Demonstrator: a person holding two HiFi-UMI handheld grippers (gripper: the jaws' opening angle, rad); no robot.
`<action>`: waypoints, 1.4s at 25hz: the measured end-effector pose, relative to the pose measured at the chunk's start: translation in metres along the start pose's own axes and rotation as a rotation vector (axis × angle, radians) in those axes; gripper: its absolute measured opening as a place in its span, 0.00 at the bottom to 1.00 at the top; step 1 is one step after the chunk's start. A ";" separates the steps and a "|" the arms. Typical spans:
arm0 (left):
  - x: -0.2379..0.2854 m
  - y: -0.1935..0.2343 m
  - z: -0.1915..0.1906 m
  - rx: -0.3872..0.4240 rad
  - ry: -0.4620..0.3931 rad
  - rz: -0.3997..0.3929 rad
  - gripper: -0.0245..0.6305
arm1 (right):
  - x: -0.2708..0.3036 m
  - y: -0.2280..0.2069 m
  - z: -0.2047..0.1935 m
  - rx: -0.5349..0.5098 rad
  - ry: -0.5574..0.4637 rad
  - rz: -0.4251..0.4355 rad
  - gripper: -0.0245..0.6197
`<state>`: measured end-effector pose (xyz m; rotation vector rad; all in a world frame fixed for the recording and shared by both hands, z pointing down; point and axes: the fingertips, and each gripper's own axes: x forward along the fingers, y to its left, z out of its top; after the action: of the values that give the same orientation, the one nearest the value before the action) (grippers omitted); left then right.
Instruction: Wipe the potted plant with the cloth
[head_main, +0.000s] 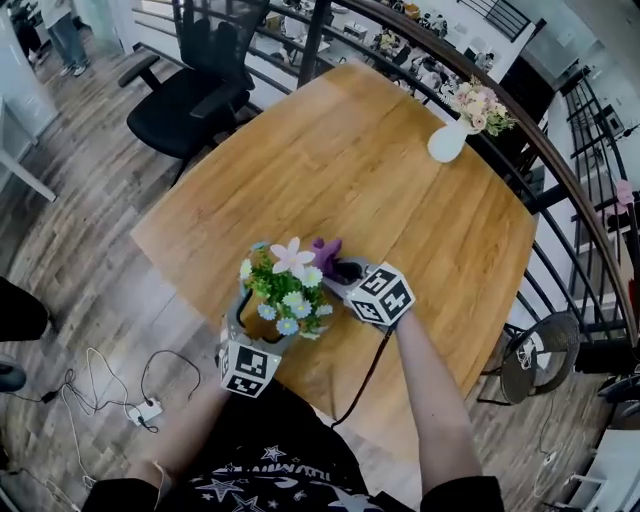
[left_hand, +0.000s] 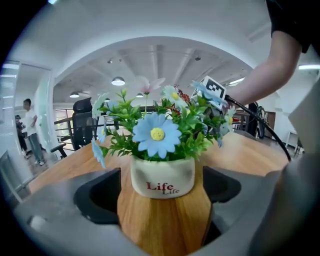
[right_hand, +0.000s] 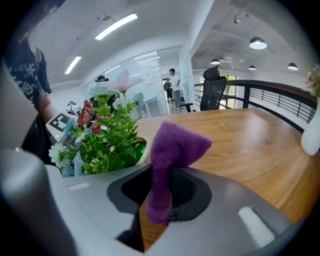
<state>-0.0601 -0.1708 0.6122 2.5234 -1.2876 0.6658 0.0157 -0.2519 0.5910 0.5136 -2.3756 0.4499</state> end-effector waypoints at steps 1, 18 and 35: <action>0.003 -0.001 0.001 0.013 0.006 0.012 0.82 | 0.003 0.000 0.004 -0.012 -0.003 0.017 0.18; 0.012 0.010 0.002 0.090 0.007 -0.068 0.76 | 0.027 0.016 0.015 -0.046 0.060 0.319 0.17; 0.009 0.016 -0.004 0.199 0.005 -0.263 0.76 | 0.004 0.049 -0.021 0.090 0.038 0.344 0.17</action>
<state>-0.0697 -0.1842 0.6202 2.7802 -0.9016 0.7718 0.0009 -0.2017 0.6003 0.1311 -2.4205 0.7144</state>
